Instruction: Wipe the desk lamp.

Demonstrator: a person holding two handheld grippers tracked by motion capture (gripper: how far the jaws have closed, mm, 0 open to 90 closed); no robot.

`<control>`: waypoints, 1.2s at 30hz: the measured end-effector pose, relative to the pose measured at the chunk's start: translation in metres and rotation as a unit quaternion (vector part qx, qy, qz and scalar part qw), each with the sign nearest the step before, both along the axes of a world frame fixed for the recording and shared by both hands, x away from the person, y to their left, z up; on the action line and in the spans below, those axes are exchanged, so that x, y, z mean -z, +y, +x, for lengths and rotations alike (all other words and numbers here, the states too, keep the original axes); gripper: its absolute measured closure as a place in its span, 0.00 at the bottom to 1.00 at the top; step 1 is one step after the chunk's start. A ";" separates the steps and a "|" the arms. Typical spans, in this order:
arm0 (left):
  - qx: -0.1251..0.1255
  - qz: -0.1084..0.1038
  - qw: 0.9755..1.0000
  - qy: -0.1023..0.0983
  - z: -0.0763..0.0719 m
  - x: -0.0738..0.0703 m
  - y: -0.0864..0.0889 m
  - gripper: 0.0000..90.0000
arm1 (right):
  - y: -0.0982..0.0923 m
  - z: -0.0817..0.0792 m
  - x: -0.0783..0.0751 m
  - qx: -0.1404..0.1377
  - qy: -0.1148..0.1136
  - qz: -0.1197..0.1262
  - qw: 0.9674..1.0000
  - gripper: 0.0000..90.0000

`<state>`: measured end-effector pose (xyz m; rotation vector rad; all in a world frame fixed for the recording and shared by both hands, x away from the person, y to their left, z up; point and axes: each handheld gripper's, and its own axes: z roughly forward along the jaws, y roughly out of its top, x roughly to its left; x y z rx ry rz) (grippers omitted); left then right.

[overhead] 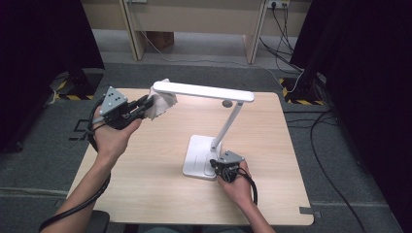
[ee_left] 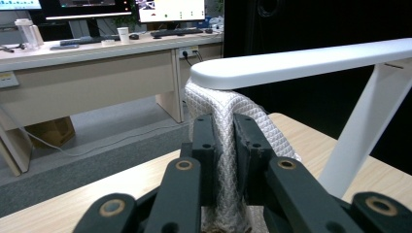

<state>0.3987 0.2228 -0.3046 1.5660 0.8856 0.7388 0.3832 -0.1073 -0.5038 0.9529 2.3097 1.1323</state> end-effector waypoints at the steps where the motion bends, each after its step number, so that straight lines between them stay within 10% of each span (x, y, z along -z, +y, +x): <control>1: 0.002 0.001 1.000 -0.003 -0.001 0.000 0.000 0.89 | 0.000 0.000 0.000 0.000 -0.001 0.000 1.000 1.00; 36: 0.048 0.027 0.998 -0.021 -0.001 -0.009 -0.040 0.89 | 0.001 0.000 0.000 0.000 -0.003 0.000 1.000 1.00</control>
